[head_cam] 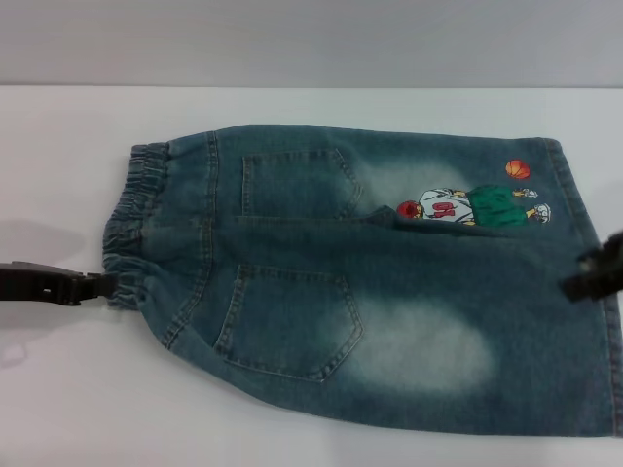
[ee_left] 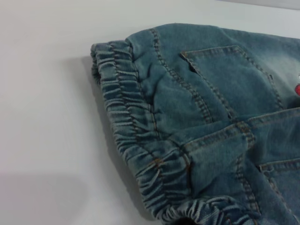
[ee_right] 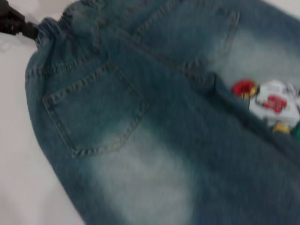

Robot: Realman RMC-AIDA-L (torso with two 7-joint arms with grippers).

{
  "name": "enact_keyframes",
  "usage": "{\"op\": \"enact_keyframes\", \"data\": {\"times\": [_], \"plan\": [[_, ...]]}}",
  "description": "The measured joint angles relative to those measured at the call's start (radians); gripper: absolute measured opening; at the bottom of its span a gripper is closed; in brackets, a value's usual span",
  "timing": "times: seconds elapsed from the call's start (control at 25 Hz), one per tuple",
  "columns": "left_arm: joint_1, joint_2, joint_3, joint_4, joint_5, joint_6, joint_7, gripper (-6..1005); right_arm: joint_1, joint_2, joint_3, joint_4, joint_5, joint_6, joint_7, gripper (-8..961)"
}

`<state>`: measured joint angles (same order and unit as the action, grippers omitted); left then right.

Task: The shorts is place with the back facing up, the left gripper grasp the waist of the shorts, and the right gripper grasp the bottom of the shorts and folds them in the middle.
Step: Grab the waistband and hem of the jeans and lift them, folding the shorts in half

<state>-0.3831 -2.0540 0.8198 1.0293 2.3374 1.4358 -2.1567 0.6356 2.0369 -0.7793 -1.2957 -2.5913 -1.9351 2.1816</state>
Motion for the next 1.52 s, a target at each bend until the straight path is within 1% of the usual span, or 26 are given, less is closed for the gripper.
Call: {"op": "enact_keyframes", "data": {"times": [0.28, 0.4, 0.56, 0.8, 1.0, 1.12, 1.52], "plan": [[-0.011, 0.003, 0.001, 0.0, 0.001, 0.0, 0.0, 46, -0.048, -0.001, 0.018, 0.015, -0.051, -0.034, 0.012, 491], [-0.028, 0.005, 0.001, -0.016, 0.003, -0.015, 0.0, 46, -0.07, -0.003, 0.03, 0.03, -0.082, -0.035, 0.001, 492], [-0.032, 0.006, 0.001, -0.023, 0.004, -0.024, 0.0, 46, -0.09, -0.004, 0.067, 0.044, -0.15, -0.035, -0.023, 492], [-0.048, 0.006, 0.001, -0.026, 0.004, -0.033, 0.0, 46, -0.096, -0.007, 0.096, 0.088, -0.235, -0.047, -0.069, 493], [-0.055, 0.006, 0.018, -0.028, 0.004, -0.052, -0.003, 46, -0.096, -0.009, 0.089, 0.118, -0.27, -0.074, -0.116, 491], [-0.071, 0.004, 0.031, -0.048, 0.015, -0.066, -0.009, 46, -0.092, -0.009, 0.083, 0.139, -0.278, -0.071, -0.122, 493], [-0.077, 0.003, 0.03, -0.051, 0.025, -0.068, -0.009, 45, -0.09, -0.009, 0.075, 0.166, -0.293, -0.041, -0.133, 492]]}}
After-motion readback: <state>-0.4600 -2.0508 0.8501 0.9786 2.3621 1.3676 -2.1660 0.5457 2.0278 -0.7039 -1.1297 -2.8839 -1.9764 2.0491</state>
